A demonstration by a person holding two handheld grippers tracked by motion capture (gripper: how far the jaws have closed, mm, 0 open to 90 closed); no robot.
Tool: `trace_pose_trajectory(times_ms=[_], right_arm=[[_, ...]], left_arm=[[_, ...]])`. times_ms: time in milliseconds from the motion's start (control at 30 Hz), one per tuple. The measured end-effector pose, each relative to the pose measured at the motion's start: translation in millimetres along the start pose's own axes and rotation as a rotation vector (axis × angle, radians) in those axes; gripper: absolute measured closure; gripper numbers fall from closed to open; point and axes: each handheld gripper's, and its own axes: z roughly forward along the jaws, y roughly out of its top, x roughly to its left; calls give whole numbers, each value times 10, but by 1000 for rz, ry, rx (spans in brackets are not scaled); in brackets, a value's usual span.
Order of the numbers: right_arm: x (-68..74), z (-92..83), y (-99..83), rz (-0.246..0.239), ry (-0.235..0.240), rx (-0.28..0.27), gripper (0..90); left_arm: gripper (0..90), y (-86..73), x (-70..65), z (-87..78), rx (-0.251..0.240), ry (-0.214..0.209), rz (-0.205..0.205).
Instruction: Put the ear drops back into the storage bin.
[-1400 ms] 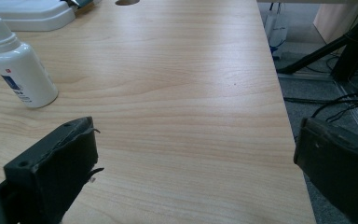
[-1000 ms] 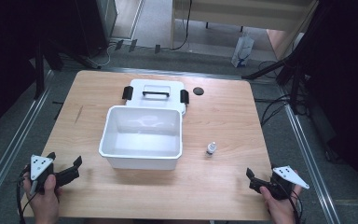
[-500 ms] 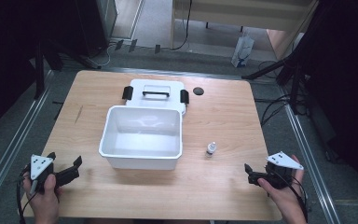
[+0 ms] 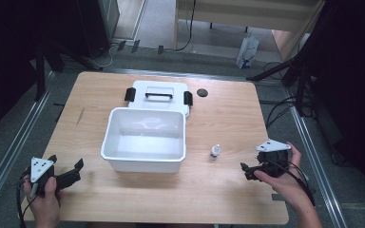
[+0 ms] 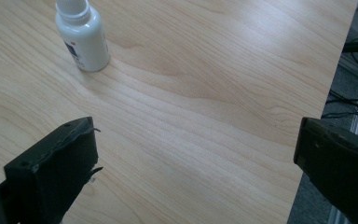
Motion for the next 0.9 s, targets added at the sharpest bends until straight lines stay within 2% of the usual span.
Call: trace_pose_trajectory(times_ms=[100,133,233,267,300,333,433,533,600,667,700,900], right_arm=[[6,16,103,-36,9,43,0],[24,28,183,-69,14,69,0],[46,36,244,-96,21,83,0],[89,45,319,-115,31,109,0],[89,45,319,-115,31,109,0],[111,63,376,-147,39,126,0],[141,76,442,-170,44,158,2],[195,92,588,-234,62,207,44],[208,97,612,-240,68,219,54],[235,115,678,-264,75,253,63],[274,138,749,-294,87,291,77],[360,195,904,-347,97,352,129]], left_arm=[[78,0,6,-1,2,-3,-3],[78,0,6,0,2,-3,-3],[78,0,7,0,2,-4,-3],[78,0,7,1,2,-4,-5],[78,0,7,3,0,-4,-7],[78,0,9,4,-2,-5,-9],[79,1,11,4,-1,-6,-11],[79,1,12,5,-1,-6,-13],[79,1,12,6,-1,-6,-14],[78,2,13,6,1,-5,-13],[78,2,13,6,1,-5,-14],[78,4,19,6,7,-9,-16]])
